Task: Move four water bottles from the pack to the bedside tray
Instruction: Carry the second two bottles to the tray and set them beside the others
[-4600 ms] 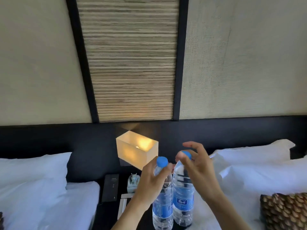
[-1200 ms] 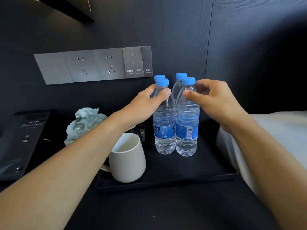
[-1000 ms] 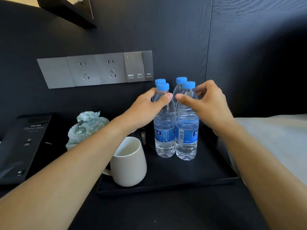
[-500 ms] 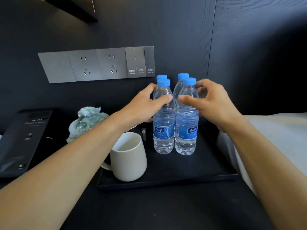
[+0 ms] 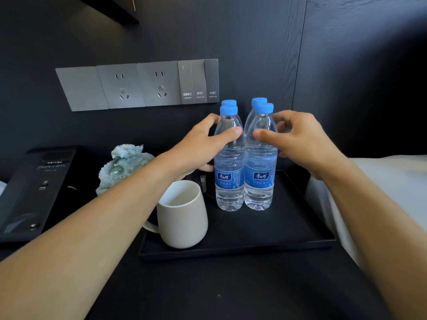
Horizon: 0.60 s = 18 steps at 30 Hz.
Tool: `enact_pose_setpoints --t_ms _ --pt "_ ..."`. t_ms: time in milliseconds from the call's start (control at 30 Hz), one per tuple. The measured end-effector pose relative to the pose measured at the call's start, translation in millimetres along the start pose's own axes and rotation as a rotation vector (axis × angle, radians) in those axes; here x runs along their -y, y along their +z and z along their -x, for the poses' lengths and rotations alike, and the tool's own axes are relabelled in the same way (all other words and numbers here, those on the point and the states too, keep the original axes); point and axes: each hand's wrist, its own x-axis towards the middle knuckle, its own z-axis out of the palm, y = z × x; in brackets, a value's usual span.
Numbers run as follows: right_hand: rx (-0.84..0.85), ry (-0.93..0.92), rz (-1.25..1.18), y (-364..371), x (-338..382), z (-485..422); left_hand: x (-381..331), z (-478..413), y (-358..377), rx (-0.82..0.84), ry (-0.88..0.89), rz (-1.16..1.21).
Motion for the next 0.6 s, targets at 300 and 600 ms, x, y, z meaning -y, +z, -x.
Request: enact_pose_setpoints --t_ms 300,600 --pt "-0.086 0.019 0.009 10.1 0.4 2.3 0.4 1.2 1.8 0.015 -0.015 -0.032" --pt "-0.092 0.005 -0.015 15.1 -5.8 0.7 -1.6 4.8 8.5 -0.089 0.031 -0.089"
